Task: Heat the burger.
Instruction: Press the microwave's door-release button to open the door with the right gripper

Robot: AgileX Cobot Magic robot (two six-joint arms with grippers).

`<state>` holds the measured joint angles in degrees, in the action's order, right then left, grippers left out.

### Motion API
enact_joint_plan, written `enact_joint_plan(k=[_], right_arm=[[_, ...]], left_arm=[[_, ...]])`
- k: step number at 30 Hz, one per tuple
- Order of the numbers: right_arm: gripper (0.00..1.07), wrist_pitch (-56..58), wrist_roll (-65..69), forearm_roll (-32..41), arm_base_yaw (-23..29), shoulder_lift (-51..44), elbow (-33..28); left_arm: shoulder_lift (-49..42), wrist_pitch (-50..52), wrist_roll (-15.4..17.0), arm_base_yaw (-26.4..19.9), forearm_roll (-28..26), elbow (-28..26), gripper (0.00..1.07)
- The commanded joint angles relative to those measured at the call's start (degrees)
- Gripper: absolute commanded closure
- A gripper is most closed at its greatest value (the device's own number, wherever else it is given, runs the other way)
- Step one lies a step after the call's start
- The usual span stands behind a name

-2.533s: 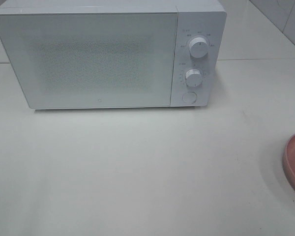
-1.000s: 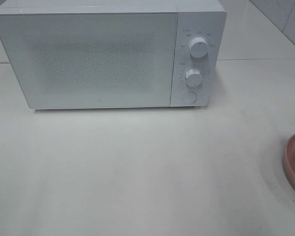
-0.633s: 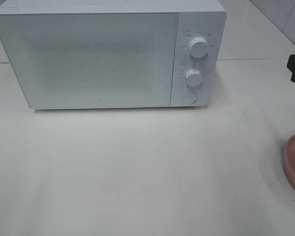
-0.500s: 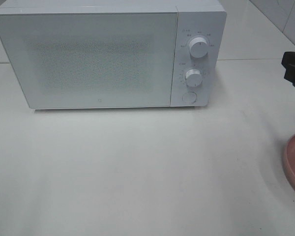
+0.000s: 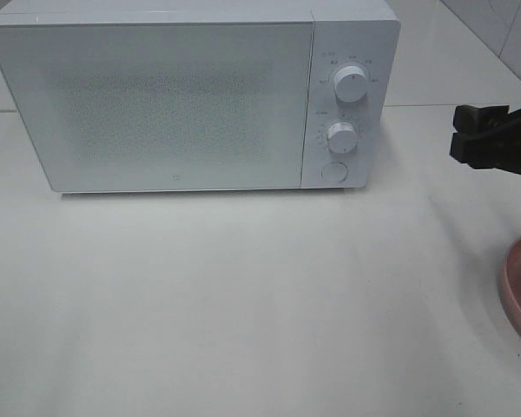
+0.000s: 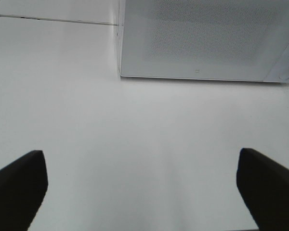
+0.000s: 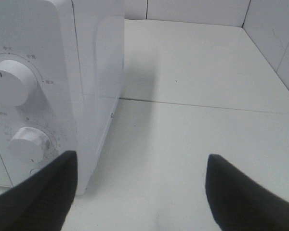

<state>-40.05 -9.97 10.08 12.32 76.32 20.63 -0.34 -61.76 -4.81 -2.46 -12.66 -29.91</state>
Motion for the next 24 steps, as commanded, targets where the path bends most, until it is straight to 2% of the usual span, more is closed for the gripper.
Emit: enact_joint_plan(k=[1,2,3,5,7,8,11,13,16,24], right_arm=[[0.35,-6.8,-10.3,12.9,5.7,2.9,-0.1],[0.35,-9.6,-14.0,17.5,8.9,4.4,-0.1],[0.35,-9.6,-14.0,17.5,8.9,4.4,-0.1],[0.35,-14.2,-17.1,23.3,13.4,6.4,-0.1],[0.35,-15.5,-17.2,24.9,14.7,7.1,-0.1],[0.35,-18.4,-17.2,28.9,17.8,8.7,-0.1],[0.35,-19.7,-17.2,30.7,19.2,9.3,0.0],[0.35,-24.9,-17.2,36.0,24.1,12.2,0.0],[0.35,-25.9,-17.2,38.3,27.0,13.6,0.1],[0.35,-27.2,-14.7,38.6,33.3,16.4,0.1]], left_arm=[[-1.4,0.6,-0.1,-0.2,0.0,0.3,0.07],[-1.4,0.6,-0.1,-0.2,0.0,0.3,0.07],[-1.4,0.6,-0.1,-0.2,0.0,0.3,0.07],[-1.4,0.6,-0.1,-0.2,0.0,0.3,0.07],[-1.4,0.6,-0.1,-0.2,0.0,0.3,0.07],[-1.4,0.6,-0.1,-0.2,0.0,0.3,0.07],[-1.4,0.6,-0.1,-0.2,0.0,0.3,0.07],[-1.4,0.6,-0.1,-0.2,0.0,0.3,0.07],[-1.4,0.6,-0.1,-0.2,0.0,0.3,0.07],[-1.4,0.6,-0.1,-0.2,0.0,0.3,0.07]])
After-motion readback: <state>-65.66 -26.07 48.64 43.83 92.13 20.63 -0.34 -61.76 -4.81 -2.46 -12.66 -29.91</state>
